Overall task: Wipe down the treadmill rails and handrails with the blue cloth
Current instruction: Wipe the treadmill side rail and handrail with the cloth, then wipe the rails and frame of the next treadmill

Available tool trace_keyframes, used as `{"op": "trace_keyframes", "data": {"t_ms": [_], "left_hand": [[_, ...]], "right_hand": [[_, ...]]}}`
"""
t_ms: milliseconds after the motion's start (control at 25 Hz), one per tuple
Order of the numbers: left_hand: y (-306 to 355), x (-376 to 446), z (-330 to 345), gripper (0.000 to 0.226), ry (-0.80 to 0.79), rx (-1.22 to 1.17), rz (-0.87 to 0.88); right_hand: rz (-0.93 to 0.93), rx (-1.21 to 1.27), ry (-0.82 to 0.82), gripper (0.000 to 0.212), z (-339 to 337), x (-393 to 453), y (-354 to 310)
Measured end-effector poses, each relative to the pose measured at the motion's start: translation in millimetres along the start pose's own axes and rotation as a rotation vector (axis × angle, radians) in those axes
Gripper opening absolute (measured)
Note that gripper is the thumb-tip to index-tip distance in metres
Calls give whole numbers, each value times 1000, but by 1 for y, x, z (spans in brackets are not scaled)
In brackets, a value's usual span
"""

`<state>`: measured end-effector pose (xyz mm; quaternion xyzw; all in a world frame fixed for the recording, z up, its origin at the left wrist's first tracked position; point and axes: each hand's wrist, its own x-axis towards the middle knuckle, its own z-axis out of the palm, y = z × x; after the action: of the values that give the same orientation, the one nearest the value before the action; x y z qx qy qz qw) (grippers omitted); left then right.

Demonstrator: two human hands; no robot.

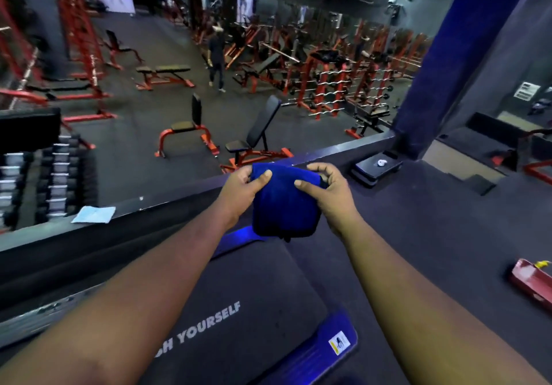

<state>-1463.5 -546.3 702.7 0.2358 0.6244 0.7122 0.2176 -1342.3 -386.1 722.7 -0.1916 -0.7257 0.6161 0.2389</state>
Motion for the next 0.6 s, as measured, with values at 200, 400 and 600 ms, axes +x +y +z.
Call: {"op": "trace_keyframes", "data": {"t_ms": [200, 400, 600], "left_hand": [[3, 27, -53, 22, 291, -232, 28], [-16, 44, -131, 20, 546, -161, 41], [-18, 66, -213, 26, 781, -147, -82]], "right_hand": [[224, 327, -373, 39, 77, 54, 6], [246, 366, -523, 21, 179, 117, 15], [286, 414, -798, 13, 289, 194, 14]]}}
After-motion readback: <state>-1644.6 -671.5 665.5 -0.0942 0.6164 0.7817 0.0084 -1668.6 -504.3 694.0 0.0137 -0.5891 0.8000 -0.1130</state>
